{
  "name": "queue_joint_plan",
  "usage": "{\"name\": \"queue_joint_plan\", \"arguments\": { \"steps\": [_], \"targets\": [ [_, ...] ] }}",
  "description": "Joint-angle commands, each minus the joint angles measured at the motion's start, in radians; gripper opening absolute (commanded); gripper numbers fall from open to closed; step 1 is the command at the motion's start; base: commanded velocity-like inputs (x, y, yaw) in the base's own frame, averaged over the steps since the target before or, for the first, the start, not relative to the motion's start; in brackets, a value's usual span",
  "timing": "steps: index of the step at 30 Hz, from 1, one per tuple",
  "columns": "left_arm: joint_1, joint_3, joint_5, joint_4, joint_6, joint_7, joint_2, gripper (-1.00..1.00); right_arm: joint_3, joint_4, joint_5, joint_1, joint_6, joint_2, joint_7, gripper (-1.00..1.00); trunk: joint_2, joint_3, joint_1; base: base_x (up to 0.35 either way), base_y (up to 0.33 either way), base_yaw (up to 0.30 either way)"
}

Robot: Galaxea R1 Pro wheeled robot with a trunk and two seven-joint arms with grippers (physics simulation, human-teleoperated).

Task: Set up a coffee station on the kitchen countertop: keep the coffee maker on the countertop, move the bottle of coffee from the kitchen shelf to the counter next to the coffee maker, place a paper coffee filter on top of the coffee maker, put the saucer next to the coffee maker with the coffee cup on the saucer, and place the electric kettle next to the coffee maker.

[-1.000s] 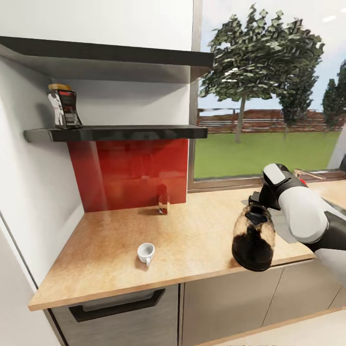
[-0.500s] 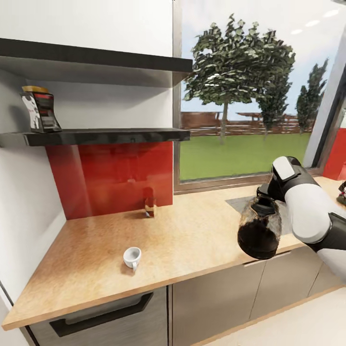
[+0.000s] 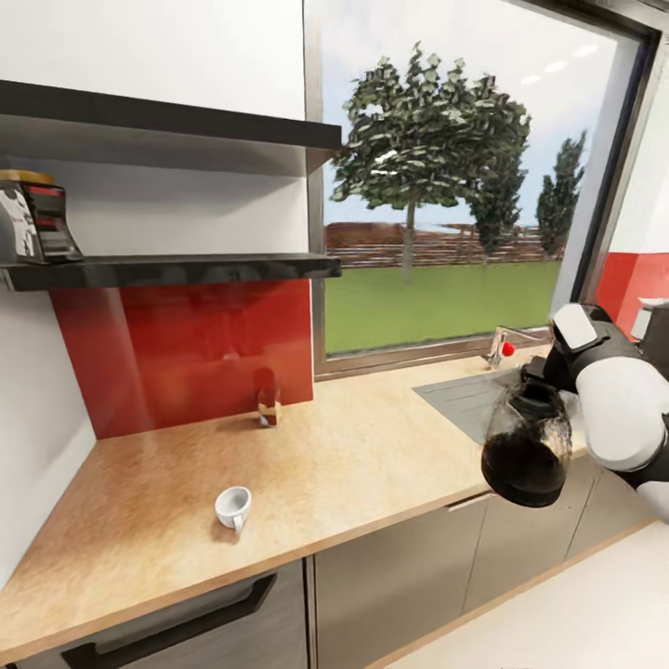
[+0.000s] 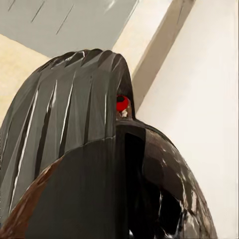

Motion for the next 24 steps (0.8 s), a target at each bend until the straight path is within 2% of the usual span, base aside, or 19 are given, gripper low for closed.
{"name": "queue_joint_plan", "arguments": {
  "steps": [1,12,14,18,21,22,23,24],
  "targets": [
    [0.001,0.008,0.004,-0.001,0.001,-0.009,0.0,1.0,-0.005,0.0,-0.026,0.0,0.0,-0.009,-0.008,-1.0,0.0,0.001,0.0,0.0,0.0,-0.156],
    [0.001,0.008,0.004,-0.001,-0.001,-0.01,-0.004,1.0,-0.001,0.009,-0.026,-0.001,0.0,-0.099,0.012,-1.0,0.0,0.014,0.0,0.0,0.0,-0.148],
    [0.001,0.008,0.004,-0.001,-0.002,-0.01,-0.002,1.0,0.0,0.017,-0.026,-0.002,0.0,-0.123,0.012,-1.0,0.0,0.016,0.0,0.0,0.0,-0.143],
    [0.001,0.008,0.004,-0.001,-0.003,-0.009,0.0,1.0,0.002,0.079,-0.024,-0.002,0.0,-0.162,0.012,-1.0,0.0,0.021,0.0,0.0,0.0,-0.136],
    [0.001,0.008,0.004,-0.001,-0.003,-0.01,0.0,1.0,0.007,0.191,-0.011,0.004,0.0,-0.181,0.012,-1.0,0.0,0.023,0.0,0.0,0.0,-0.067],
    [0.001,0.008,0.004,-0.001,-0.004,-0.01,0.0,1.0,0.009,0.245,0.003,0.008,0.0,-0.184,0.013,-1.0,0.0,0.023,0.0,0.0,0.0,-0.026],
    [0.001,0.008,0.003,-0.001,-0.004,-0.01,-0.001,1.0,0.013,0.326,0.051,0.011,0.0,-0.187,0.022,-1.0,0.0,0.023,0.0,0.0,0.0,-0.013],
    [0.001,0.007,0.003,-0.001,-0.004,-0.011,0.0,1.0,0.015,0.36,0.1,0.019,0.0,-0.19,0.044,-1.0,0.0,0.023,0.0,0.0,0.0,-0.008]
  ]
}}
